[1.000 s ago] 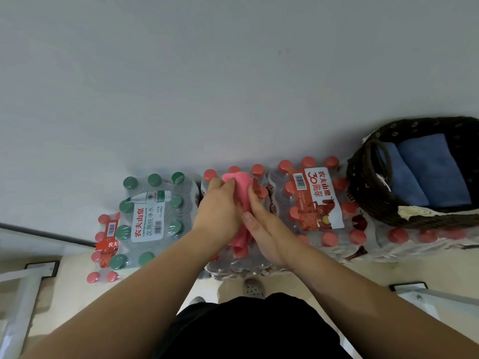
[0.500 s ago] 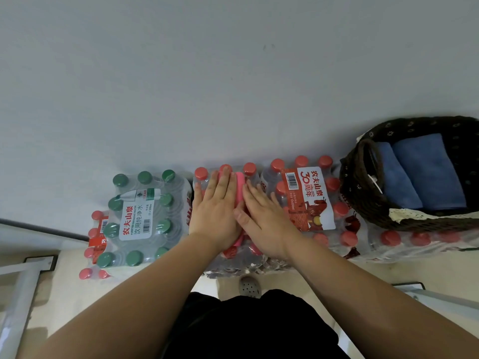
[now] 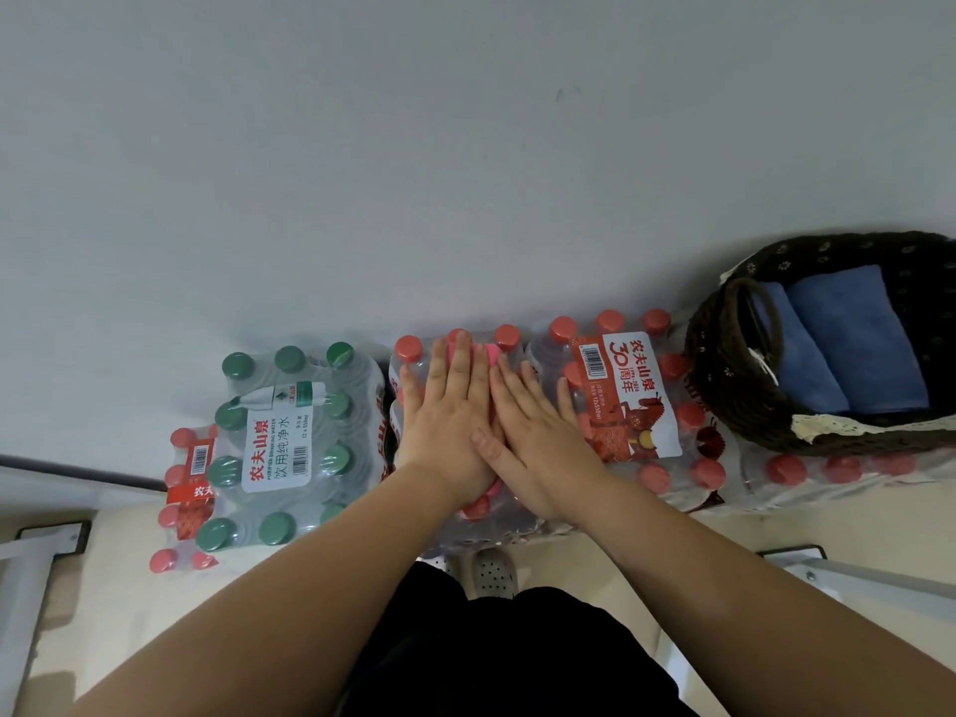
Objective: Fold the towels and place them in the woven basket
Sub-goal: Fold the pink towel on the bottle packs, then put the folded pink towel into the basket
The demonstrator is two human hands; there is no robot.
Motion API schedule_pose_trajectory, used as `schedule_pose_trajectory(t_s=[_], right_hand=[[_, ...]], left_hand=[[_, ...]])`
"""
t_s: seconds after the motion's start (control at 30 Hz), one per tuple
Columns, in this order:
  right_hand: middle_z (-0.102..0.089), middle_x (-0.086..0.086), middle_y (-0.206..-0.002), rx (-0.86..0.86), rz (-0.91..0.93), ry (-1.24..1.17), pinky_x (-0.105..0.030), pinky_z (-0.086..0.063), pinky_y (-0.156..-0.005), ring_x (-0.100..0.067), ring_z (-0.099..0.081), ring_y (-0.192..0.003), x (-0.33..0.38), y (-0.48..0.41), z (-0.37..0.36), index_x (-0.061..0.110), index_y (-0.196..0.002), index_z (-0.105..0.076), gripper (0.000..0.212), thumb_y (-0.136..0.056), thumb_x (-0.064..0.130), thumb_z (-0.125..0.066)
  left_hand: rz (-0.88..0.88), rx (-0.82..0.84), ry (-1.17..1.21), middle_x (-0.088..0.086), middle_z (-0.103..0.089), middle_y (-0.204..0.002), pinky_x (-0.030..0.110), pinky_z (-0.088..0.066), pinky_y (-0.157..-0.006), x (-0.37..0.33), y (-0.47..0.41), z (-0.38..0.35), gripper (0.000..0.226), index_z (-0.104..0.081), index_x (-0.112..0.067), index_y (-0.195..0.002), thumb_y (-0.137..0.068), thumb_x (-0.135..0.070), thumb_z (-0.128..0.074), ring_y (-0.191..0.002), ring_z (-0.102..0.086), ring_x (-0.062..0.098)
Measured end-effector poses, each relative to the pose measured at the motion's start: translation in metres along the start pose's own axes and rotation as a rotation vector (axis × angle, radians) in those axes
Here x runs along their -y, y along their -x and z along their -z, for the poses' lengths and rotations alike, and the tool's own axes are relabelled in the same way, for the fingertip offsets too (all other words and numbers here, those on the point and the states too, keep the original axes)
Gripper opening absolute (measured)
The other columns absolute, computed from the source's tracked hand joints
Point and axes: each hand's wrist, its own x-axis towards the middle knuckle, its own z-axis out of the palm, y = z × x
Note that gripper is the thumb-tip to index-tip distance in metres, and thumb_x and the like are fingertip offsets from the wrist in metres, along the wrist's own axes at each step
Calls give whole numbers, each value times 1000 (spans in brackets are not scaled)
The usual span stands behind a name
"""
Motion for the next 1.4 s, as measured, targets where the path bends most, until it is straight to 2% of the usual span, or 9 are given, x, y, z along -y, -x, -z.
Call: schedule_pose_trajectory(t_s=[0.17, 0.37, 0.7, 0.83, 0.97, 1.1, 1.2, 1.3, 1.4], right_hand=[[21, 2, -164, -2, -66, 78, -51, 13, -121, -16, 26, -149, 16, -3, 7, 21, -157, 14, 93, -83, 78, 7], [14, -5, -166, -50, -228, 160, -49, 7, -123, -25, 13, -153, 32, -22, -6, 21, -157, 14, 75, -97, 62, -7], [0, -4, -168, -86, -275, 143, -52, -6, -123, -30, 1, -154, 35, -20, -18, 25, -155, 19, 79, -88, 64, 3], [-2, -2, -168, -104, -261, 72, -54, -8, -123, -25, -2, -154, 36, -14, -14, 24, -156, 18, 76, -96, 59, -14], [-7, -2, -167, -170, -218, -71, -54, -19, -121, -23, -13, -153, 33, -10, -4, 23, -157, 15, 80, -99, 47, -33], [-13, -3, -166, -228, -202, -306, -32, -23, -120, -19, -23, -149, 32, 5, 17, 28, -158, 10, 76, -103, 37, -42], [-20, 9, -160, -323, -131, -442, -22, -24, -115, -4, -27, -143, 21, 23, 47, 34, -158, 4, 69, -104, 38, -39], [-29, 33, -142, -436, -80, -633, -9, -32, -105, 21, -34, -127, 3, 42, 86, 39, -157, -11, 56, -106, 38, -35], [-34, 41, -129, -551, -74, -777, -9, -45, -90, 23, -48, -113, -21, 62, 130, 47, -152, -16, 57, -98, 49, -35]], left_hand=[[-121, -95, 320, 3, 18, -164, 46, 12, -122, 22, 19, 2, 74, 3, -19, -158, -92, -48, -10, -150, 23, 18], [-121, -47, 378, 16, -7, -165, 49, -5, -124, 54, 36, 2, 69, -13, -30, -158, -94, -54, -11, -153, -4, 31], [-120, -118, 542, 10, -55, -134, 41, -35, -108, 67, 10, 9, 58, -47, -30, -144, -88, -43, -42, -119, -51, 31], [-146, -176, 663, 9, -56, -125, 40, -42, -101, 61, 12, 21, 52, -58, -27, -136, -86, -37, -52, -114, -53, 29], [-221, -191, 771, 8, -43, -140, 37, -48, -98, 50, 15, 28, 54, -53, -28, -141, -89, -21, -63, -117, -53, 24], [-175, -229, 878, 5, -36, -145, 31, -43, -107, 30, 14, 41, 55, -52, -27, -141, -90, -13, -62, -125, -47, 19], [-178, -298, 976, 0, -36, -142, 31, -49, -101, 4, 11, 62, 50, -55, -26, -138, -90, -13, -64, -119, -50, 11], [-199, -332, 1134, -4, -35, -140, 18, -53, -89, -37, 8, 90, 46, -57, -30, -133, -92, -10, -65, -106, -54, -6], [-218, -373, 1207, -5, -37, -137, 10, -52, -82, -88, 1, 116, 48, -58, -30, -130, -90, -4, -65, -107, -52, -13]])
